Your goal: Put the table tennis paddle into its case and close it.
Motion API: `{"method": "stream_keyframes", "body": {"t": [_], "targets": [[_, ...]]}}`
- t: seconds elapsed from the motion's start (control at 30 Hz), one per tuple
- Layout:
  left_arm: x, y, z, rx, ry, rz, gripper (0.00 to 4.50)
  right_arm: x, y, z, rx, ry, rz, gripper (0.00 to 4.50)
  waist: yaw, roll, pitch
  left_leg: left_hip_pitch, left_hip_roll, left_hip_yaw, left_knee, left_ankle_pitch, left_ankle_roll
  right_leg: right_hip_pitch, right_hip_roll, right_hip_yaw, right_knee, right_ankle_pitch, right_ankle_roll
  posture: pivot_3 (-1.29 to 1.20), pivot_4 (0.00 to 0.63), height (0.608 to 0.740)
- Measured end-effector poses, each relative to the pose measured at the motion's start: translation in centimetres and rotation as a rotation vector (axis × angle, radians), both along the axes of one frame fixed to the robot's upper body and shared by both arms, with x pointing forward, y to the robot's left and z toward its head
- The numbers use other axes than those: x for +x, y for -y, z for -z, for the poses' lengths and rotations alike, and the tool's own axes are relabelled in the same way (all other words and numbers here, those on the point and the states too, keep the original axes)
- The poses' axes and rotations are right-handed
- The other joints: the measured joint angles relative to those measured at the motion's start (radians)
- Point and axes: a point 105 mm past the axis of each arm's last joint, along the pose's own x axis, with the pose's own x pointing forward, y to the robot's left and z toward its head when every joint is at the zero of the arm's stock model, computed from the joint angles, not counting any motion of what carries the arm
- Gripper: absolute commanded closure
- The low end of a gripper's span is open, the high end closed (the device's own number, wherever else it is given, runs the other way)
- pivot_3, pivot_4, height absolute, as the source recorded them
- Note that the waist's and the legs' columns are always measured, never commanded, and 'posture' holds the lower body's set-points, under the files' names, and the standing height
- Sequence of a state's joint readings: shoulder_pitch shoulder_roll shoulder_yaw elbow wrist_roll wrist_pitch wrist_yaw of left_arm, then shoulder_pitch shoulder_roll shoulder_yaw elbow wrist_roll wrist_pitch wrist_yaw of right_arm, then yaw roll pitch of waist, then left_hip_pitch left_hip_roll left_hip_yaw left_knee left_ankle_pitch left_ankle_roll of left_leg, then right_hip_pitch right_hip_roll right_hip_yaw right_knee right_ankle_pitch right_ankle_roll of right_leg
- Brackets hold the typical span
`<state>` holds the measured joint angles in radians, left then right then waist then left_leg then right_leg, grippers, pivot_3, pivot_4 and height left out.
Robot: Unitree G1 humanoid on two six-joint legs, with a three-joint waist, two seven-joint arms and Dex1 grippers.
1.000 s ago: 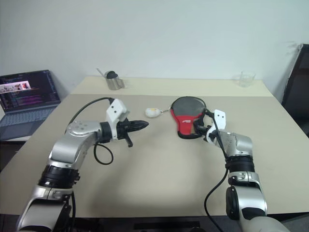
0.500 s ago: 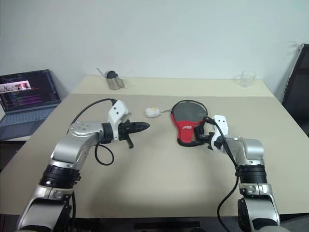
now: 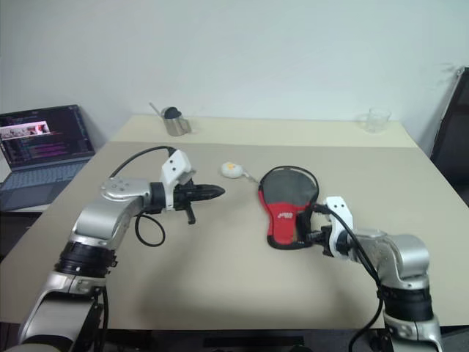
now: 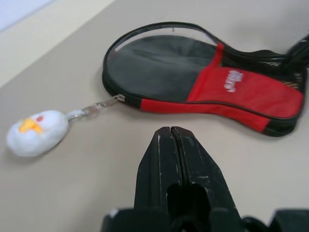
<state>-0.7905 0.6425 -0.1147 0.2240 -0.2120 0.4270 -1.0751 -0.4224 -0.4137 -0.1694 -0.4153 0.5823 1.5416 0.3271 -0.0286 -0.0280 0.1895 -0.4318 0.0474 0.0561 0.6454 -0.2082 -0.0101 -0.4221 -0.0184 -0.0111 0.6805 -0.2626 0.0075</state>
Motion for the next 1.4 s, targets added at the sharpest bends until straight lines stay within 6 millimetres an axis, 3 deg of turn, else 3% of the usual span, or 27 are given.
{"method": "stream_keyframes", "body": {"t": [0.23,0.57,0.8,1.17,1.27,1.4], "targets": [[0.5,0.9,-0.2,0.007,-0.001,0.048,4.50,-4.4,-0.4,1.1,-0.013,-0.038,-0.115,4.48,0.000,0.000,0.000,0.000,0.000,0.000,0.000,0.000,0.000,0.000,0.000,0.000,0.000,-0.003,0.004,0.00,0.150,0.740],[0.9,1.7,-0.1,0.014,-0.005,0.091,4.50,-8.2,-0.6,1.5,-0.032,-0.091,-0.259,4.48,-0.001,-0.001,-0.001,0.000,-0.001,0.000,0.001,0.000,0.000,0.001,0.001,0.000,0.000,-0.003,0.004,0.00,0.150,0.740],[1.0,1.7,-0.1,0.025,-0.005,0.098,4.50,-9.4,-0.7,1.5,-0.027,-0.115,-0.319,4.48,-0.001,-0.001,-0.001,0.000,-0.001,0.000,0.001,0.000,0.000,0.001,0.001,0.000,0.000,-0.003,0.004,0.00,0.150,0.740],[1.0,1.9,0.0,0.026,-0.005,0.102,4.50,-9.2,-0.9,1.3,-0.008,-0.106,-0.333,4.48,-0.001,-0.001,-0.001,0.000,-0.001,0.000,0.002,0.000,0.000,0.001,0.001,0.000,0.001,-0.003,0.004,0.00,0.150,0.740],[1.0,1.9,0.0,0.026,-0.002,0.103,4.50,-9.3,-0.9,1.0,-0.008,-0.101,-0.358,3.77,-0.001,-0.001,-0.001,0.000,-0.001,-0.001,0.002,0.000,0.000,0.001,0.001,0.000,0.001,-0.003,0.004,0.00,0.150,0.740],[1.0,1.9,0.0,0.024,-0.001,0.104,4.50,-9.6,-1.1,0.7,0.008,-0.106,-0.390,2.39,-0.001,-0.001,-0.001,0.000,-0.001,-0.001,0.002,0.000,0.000,0.001,0.001,0.000,0.001,-0.003,0.004,0.00,0.150,0.740]]}}
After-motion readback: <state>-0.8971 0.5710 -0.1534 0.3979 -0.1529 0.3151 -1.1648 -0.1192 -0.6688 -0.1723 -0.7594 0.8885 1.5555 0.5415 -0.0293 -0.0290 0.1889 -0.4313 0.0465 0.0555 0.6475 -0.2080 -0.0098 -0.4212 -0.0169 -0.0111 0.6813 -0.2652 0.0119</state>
